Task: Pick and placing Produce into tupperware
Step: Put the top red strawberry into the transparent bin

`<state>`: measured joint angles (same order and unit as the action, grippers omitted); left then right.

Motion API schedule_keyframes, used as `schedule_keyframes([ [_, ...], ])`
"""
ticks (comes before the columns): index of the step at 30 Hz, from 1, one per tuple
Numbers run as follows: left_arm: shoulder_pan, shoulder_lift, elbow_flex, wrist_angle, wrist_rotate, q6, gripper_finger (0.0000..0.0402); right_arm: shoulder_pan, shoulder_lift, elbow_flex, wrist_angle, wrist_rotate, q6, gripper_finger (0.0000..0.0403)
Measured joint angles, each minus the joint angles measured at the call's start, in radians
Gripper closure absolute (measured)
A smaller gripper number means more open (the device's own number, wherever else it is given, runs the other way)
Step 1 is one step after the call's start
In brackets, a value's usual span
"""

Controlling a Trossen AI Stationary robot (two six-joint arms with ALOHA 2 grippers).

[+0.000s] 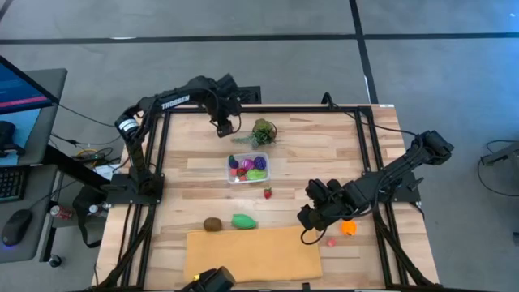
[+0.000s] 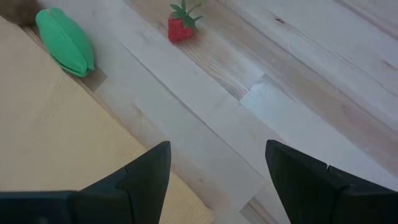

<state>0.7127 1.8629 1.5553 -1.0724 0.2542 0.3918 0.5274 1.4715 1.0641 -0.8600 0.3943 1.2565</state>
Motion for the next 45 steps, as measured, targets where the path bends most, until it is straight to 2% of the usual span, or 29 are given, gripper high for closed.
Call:
schedule_keyframes([
  [8, -0.088, 0.0, 0.055, -0.068, 0.144, -0.04, 0.0257, 0.0, 0.0, 0.0, -0.007, 0.023, -0.013, 0.0147],
  [16, -0.233, 0.0, 0.054, -0.063, 0.158, -0.05, 0.0258, -0.014, 0.0, 0.0, -0.007, 0.026, -0.053, 0.0147],
  [27, -0.358, 0.0, 0.029, -0.016, 0.079, -0.105, 0.0258, -0.042, 0.0, 0.0, -0.007, 0.023, -0.088, 0.0147],
  [33, -0.399, 0.0, -0.004, -0.018, 0.07, -0.126, 0.0258, -0.041, 0.0, 0.0, -0.007, 0.021, -0.088, 0.0147],
  [39, -0.433, 0.0, -0.007, -0.044, -0.026, -0.142, 0.0258, -0.041, 0.0, 0.0, -0.007, 0.013, -0.088, 0.0147],
  [45, -0.46, 0.0, -0.007, -0.051, -0.045, -0.153, 0.0258, -0.041, 0.0, 0.0, -0.007, 0.003, -0.088, 0.0147],
])
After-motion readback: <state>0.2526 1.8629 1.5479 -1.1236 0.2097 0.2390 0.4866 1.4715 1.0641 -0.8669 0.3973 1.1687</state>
